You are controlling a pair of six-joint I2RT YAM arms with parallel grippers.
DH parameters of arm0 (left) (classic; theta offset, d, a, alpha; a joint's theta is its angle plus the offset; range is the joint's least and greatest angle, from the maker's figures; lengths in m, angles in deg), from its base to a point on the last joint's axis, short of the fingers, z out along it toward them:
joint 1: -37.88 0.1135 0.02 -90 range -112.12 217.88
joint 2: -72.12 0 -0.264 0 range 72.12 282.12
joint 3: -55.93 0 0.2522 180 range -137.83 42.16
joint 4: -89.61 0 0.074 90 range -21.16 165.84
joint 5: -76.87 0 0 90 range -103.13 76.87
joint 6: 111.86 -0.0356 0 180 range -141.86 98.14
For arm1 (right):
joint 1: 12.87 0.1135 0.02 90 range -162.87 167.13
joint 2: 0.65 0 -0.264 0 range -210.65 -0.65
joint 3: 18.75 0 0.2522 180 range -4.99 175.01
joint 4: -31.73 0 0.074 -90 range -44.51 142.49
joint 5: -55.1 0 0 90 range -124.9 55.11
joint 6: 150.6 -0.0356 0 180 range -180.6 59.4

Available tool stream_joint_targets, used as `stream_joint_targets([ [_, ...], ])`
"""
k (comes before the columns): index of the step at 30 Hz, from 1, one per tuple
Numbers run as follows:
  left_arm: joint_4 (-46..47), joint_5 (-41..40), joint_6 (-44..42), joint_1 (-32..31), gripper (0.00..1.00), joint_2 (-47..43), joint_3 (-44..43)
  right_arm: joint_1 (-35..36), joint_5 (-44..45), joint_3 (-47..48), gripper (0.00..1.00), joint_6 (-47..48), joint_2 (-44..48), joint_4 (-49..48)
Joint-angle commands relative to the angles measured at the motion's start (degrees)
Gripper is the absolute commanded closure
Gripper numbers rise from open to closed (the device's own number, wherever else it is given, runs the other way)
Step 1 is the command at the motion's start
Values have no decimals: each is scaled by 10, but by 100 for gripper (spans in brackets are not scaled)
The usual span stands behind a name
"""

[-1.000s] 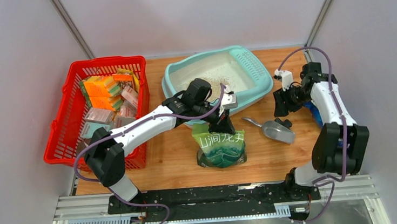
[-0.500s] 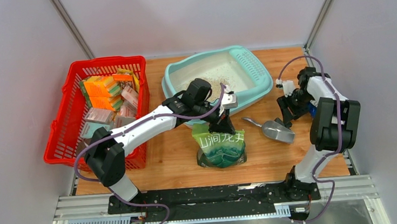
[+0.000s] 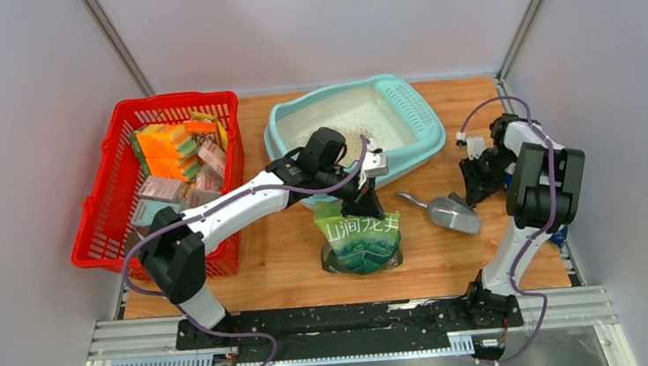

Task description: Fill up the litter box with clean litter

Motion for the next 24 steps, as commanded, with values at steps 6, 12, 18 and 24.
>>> stream_joint_targets([
  [6,19,-1,-4,-2,100,9,-25,-30,-84,29,87,-3,-24,53],
  [12,19,0,-4,-2,100,14,-28,-32,-154,47,100,6,47,83],
  [18,23,-3,2,-2,100,18,-29,-22,-250,51,100,60,198,114],
  [24,28,-10,10,-3,100,20,-30,-1,-356,47,100,187,342,207],
])
